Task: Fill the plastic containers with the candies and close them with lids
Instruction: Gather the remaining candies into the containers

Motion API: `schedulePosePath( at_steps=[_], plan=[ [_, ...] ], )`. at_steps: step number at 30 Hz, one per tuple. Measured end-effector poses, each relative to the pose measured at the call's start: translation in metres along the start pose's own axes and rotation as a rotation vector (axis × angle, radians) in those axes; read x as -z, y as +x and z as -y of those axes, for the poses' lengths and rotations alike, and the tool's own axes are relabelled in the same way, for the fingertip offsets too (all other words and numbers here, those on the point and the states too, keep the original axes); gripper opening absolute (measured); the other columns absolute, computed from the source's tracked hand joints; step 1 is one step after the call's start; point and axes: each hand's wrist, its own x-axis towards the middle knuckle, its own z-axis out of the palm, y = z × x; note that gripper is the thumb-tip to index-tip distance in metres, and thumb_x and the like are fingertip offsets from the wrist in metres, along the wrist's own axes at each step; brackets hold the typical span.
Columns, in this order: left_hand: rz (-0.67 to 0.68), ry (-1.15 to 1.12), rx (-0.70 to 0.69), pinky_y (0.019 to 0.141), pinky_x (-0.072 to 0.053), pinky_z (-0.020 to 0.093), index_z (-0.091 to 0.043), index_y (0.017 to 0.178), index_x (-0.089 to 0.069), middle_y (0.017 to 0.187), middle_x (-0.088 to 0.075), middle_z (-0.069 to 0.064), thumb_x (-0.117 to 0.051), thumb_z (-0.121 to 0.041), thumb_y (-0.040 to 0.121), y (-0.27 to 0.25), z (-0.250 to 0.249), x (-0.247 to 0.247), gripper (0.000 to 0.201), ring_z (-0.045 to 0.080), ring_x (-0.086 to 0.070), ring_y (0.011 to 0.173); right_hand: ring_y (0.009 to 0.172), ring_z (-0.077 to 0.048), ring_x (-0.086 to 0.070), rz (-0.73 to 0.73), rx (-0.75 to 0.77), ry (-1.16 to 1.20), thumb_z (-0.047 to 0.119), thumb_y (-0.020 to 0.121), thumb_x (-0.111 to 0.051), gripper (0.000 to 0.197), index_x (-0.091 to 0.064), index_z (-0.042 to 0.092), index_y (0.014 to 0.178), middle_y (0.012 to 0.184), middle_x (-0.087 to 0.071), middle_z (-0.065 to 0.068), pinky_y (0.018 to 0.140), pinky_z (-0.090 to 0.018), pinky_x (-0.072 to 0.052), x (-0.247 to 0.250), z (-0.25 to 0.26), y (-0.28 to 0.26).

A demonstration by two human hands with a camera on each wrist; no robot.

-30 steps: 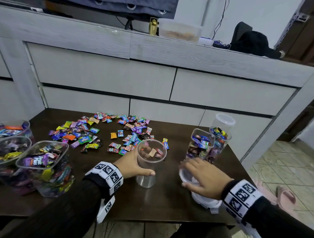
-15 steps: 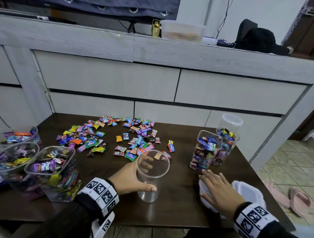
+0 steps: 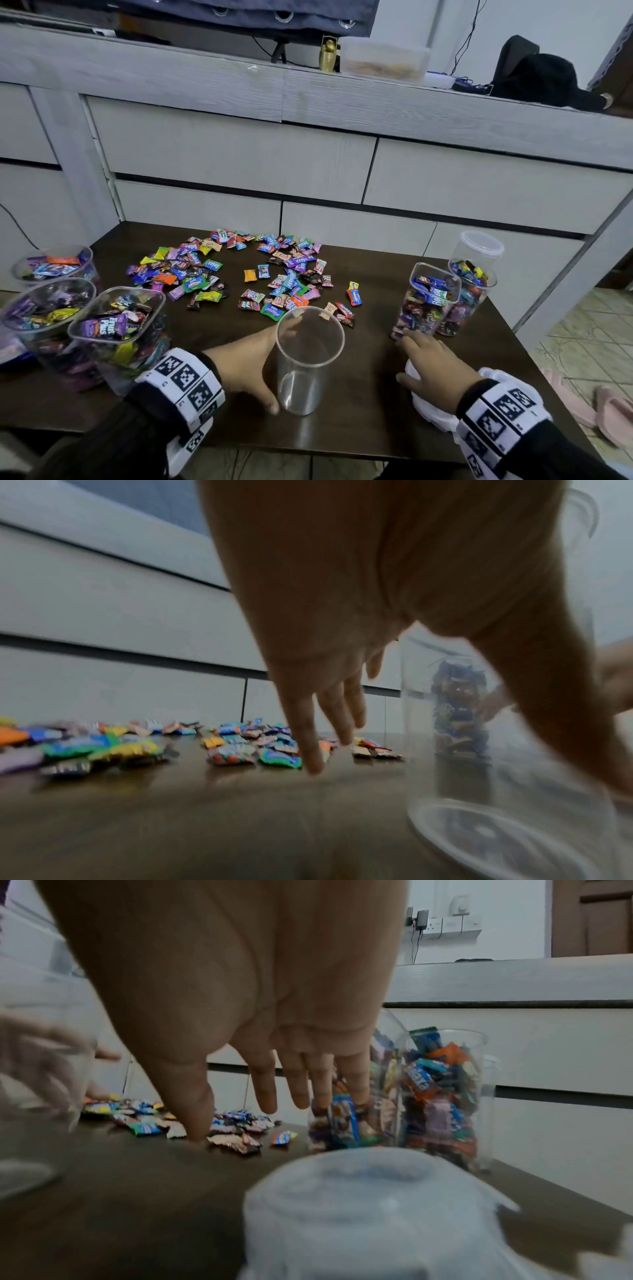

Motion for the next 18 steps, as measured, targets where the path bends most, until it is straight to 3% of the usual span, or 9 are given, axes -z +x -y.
schedulePosePath(
  at_steps=[3,6,8,9,12,18],
  plan=[
    [-0.044,0.126,0.15,0.118,-0.024,0.031,-0.022,0.151,-0.021,0.155,-0.03,-0.002,-0.08,-0.017,0.077,0.003,0.007,0.015,0.095,0.01,-0.029,0.142,0.143,-0.018,-0.021,-0.065,0.05,0.172,0.039,0.094,-0.053,0.062,-0.026,0.016,0.145,0.158,-0.016,-0.005,0.115,-0.028,-0.021,0.008,0.013,0.018],
    [-0.428,0.071,0.337,0.113,-0.032,0.038,-0.024,0.142,-0.034,0.148,-0.04,0.003,-0.064,-0.023,0.092,0.017,0.009,0.024,0.059,0.018,-0.035,0.138,0.146,-0.02,-0.015,-0.098,0.021,0.337,0.037,0.095,-0.053,0.069,-0.019,0.011,0.149,0.159,-0.009,-0.009,0.118,-0.032,-0.017,0.006,0.032,0.051],
    [-0.675,0.052,0.534,0.115,-0.029,0.046,-0.019,0.144,-0.032,0.152,-0.033,0.007,-0.06,-0.033,0.094,0.03,0.01,0.028,0.059,0.024,-0.027,0.143,0.147,-0.024,-0.009,-0.093,-0.044,0.421,0.04,0.094,-0.052,0.076,-0.012,0.007,0.15,0.16,-0.005,-0.012,0.119,-0.033,-0.014,-0.001,0.045,0.076],
    [-0.737,0.022,0.638,0.117,-0.023,0.05,-0.016,0.147,-0.028,0.156,-0.025,0.009,-0.059,-0.037,0.095,0.037,0.012,0.03,0.064,0.027,-0.018,0.147,0.147,-0.026,-0.006,-0.082,-0.084,0.45,0.043,0.094,-0.052,0.08,-0.01,0.006,0.15,0.16,-0.003,-0.013,0.119,-0.035,-0.013,-0.004,0.05,0.089],
    [-0.808,-0.075,0.904,0.119,-0.005,0.057,-0.011,0.153,-0.016,0.163,0.0,0.012,-0.055,-0.048,0.094,0.056,0.023,0.036,0.08,0.029,0.007,0.15,0.147,-0.031,-0.002,-0.057,-0.173,0.425,0.054,0.09,-0.052,0.09,-0.007,0.005,0.15,0.16,0.0,-0.012,0.119,-0.042,-0.013,-0.015,0.059,0.124],
    [-1.012,-0.045,1.197,0.118,0.0,0.058,-0.01,0.155,-0.008,0.161,0.014,0.018,-0.059,-0.059,0.087,0.079,0.058,0.056,0.098,0.033,0.014,0.149,0.147,-0.031,0.005,-0.021,-0.267,0.337,0.075,0.079,-0.047,0.105,-0.002,0.015,0.153,0.161,0.006,-0.006,0.117,-0.049,-0.01,-0.024,0.062,0.178]
  ],
)
